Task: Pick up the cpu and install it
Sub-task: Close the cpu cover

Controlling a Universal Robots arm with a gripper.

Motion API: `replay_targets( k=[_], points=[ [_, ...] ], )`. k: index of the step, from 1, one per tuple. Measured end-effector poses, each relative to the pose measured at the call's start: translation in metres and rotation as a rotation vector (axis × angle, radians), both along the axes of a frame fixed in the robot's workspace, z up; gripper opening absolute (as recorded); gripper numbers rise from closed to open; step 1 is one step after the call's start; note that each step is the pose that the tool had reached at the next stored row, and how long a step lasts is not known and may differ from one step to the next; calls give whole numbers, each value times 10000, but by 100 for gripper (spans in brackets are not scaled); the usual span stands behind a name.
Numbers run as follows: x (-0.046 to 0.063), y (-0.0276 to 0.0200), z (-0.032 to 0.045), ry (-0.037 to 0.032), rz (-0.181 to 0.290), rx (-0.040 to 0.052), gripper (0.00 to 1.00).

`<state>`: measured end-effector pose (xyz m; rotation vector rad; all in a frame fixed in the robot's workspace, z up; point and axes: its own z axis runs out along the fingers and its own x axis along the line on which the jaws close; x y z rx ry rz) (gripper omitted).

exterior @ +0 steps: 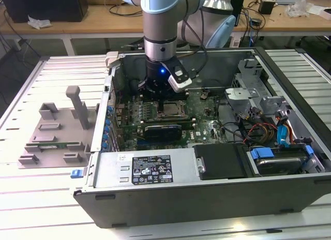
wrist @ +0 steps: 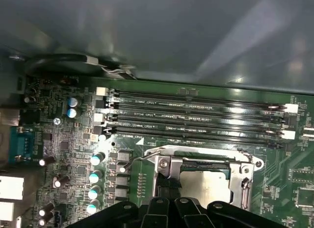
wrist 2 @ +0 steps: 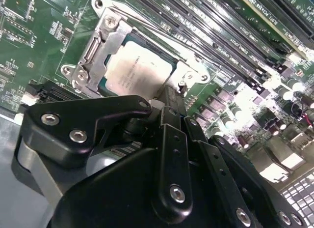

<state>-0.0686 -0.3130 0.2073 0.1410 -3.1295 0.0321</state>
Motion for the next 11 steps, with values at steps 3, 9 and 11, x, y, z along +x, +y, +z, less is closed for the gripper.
replay_targets(
  k=[3,9,11],
  points=[
    [-1,-1,-8,1,7,0,11],
    [0,0,-20,1,13,-1,11],
    [0,0,-21,1,13,-1,11]
  ],
)
